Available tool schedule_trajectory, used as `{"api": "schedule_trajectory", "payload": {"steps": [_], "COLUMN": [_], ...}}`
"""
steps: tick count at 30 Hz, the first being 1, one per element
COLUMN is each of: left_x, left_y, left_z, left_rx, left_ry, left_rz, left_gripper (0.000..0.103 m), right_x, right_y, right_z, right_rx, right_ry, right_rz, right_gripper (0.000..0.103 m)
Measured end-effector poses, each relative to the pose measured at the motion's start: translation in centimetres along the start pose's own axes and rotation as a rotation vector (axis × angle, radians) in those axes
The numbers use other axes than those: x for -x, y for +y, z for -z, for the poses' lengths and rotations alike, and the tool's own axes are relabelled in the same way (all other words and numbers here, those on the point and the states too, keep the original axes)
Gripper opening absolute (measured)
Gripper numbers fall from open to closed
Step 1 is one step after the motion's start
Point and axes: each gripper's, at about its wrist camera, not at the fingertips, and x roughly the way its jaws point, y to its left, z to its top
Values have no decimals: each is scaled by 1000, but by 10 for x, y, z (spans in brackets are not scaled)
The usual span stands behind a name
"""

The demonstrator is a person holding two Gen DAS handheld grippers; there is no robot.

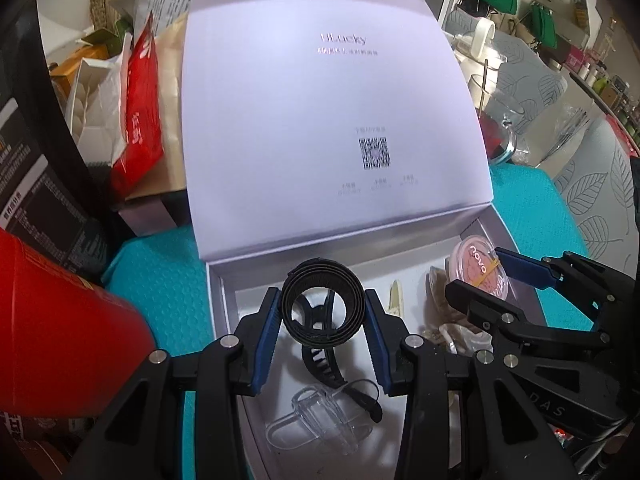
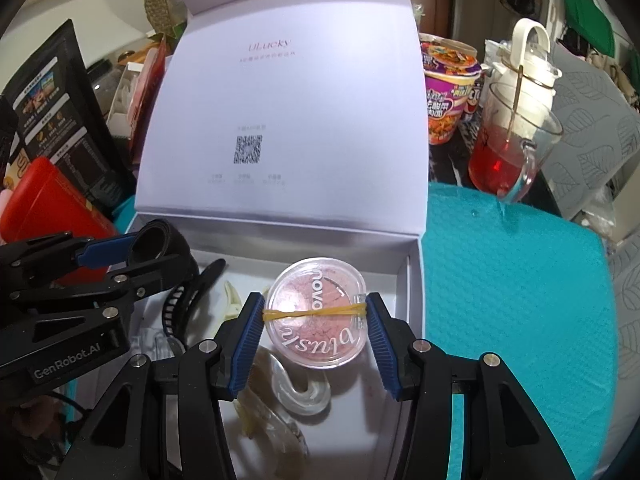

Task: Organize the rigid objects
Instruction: 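Lower the hair tie and compact into the white box with both tools, then open both tools to release the hair tie and compact in the box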

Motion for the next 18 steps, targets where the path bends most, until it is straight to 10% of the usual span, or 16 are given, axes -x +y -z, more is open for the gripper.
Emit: {"api": "schedule_trajectory", "payload": {"steps": [18], "left_x": [-17], "left_y": [8], "left_z": [20], "left_rx": [44], "left_ry": [75], "left_rz": [2], "left_gripper": [40], "right_x": [-10], "right_y": [4], "right_z": [10], "right_rx": [-1], "right_ry": [22], "right_rz": [9], "right_gripper": [51]}}
